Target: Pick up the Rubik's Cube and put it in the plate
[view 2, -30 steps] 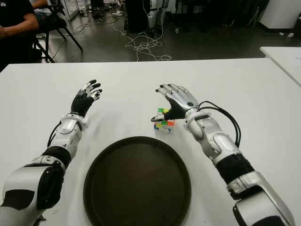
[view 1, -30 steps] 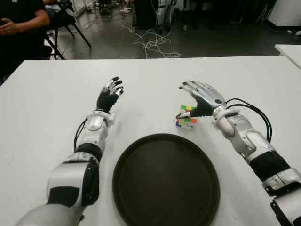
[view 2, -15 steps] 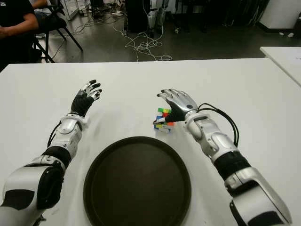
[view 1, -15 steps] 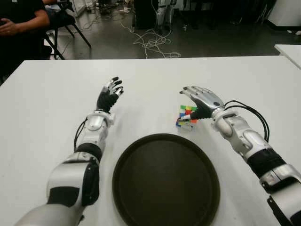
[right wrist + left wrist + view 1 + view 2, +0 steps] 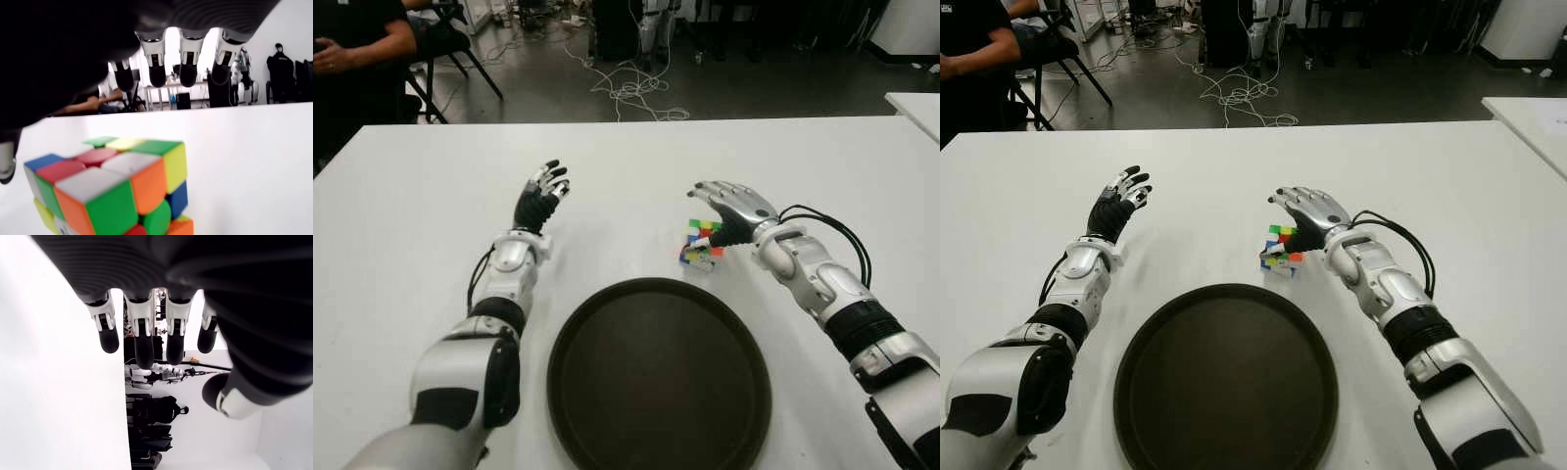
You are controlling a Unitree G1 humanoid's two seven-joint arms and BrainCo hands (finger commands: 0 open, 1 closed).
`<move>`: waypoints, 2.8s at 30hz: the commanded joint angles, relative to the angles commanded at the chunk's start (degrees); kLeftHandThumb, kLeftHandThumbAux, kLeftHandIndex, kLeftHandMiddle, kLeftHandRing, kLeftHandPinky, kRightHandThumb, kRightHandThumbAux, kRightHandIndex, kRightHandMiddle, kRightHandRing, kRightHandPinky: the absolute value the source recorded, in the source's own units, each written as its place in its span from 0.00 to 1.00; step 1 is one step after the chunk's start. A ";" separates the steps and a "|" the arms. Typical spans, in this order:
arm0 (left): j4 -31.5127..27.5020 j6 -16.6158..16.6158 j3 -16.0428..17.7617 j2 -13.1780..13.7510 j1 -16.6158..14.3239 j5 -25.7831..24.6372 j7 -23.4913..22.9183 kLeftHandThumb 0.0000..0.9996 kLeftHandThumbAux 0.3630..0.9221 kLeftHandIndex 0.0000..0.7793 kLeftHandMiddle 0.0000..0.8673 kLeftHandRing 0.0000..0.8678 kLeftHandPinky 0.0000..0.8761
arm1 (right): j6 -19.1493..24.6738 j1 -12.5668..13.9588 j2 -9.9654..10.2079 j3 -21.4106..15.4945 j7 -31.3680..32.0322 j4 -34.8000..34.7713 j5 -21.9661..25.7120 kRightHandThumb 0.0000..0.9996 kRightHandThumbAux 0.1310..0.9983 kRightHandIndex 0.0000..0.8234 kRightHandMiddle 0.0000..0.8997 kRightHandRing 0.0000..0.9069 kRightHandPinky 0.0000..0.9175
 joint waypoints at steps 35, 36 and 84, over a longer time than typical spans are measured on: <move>0.53 1.22 -0.10 0.00 -0.83 0.86 1.45 0.02 0.52 0.16 0.19 0.16 0.12 | -1.03 -1.97 -0.64 0.64 -1.50 5.07 -0.41 0.00 0.36 0.01 0.07 0.07 0.09; 0.53 1.25 -0.08 -0.01 -0.84 0.87 1.46 0.02 0.52 0.17 0.20 0.16 0.12 | -1.06 -1.95 -0.67 0.68 -1.54 5.02 -0.37 0.00 0.36 0.01 0.07 0.07 0.09; 0.40 0.85 -0.80 0.17 -0.89 1.46 1.46 0.05 0.57 0.13 0.17 0.14 0.13 | -1.07 -0.53 0.58 4.94 -1.01 4.23 -1.01 0.00 0.34 0.03 0.09 0.10 0.13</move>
